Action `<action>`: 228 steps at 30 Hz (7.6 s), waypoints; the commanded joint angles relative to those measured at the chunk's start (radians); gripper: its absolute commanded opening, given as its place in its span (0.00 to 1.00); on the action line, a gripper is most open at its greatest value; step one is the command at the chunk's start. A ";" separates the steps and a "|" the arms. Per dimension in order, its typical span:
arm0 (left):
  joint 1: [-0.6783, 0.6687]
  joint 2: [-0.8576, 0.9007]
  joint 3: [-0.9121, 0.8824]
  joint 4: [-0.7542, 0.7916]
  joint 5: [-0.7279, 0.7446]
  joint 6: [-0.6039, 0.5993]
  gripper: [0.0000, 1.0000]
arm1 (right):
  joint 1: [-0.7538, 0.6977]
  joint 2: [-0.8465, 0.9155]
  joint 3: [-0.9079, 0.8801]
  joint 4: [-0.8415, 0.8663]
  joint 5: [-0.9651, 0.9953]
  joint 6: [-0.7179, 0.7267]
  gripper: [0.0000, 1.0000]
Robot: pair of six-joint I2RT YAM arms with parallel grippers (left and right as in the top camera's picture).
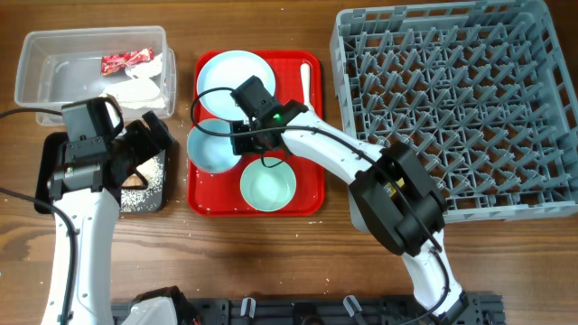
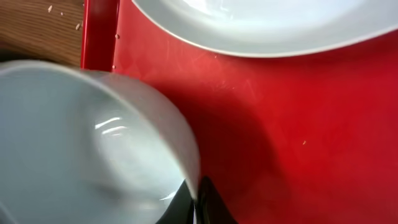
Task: Sort waste into correct bins and load items into the dishwasher rack
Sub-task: 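Move right gripper to the red tray and grasp the blue bowl, then carry the blue bowl into the dish rack with right gripper, then grasp the green bowl with right gripper and place it in the rack, then reach the right gripper to the edge of the light-blue plate, then grip the plate rim with right gripper and lift it off the tray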
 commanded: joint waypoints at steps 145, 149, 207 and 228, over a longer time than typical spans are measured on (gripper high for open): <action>0.007 -0.010 0.014 0.003 -0.003 0.001 1.00 | -0.208 -0.383 -0.230 -0.364 1.509 -0.864 0.04; 0.007 -0.010 0.014 0.003 -0.003 0.001 1.00 | -0.211 -0.383 -0.230 -0.352 1.503 -0.902 0.04; 0.007 -0.010 0.014 0.003 -0.003 0.001 1.00 | -0.116 -0.085 -0.079 0.339 0.454 -0.028 0.76; 0.007 -0.010 0.014 0.003 -0.003 0.001 1.00 | -0.114 0.058 -0.079 0.345 0.274 0.061 0.22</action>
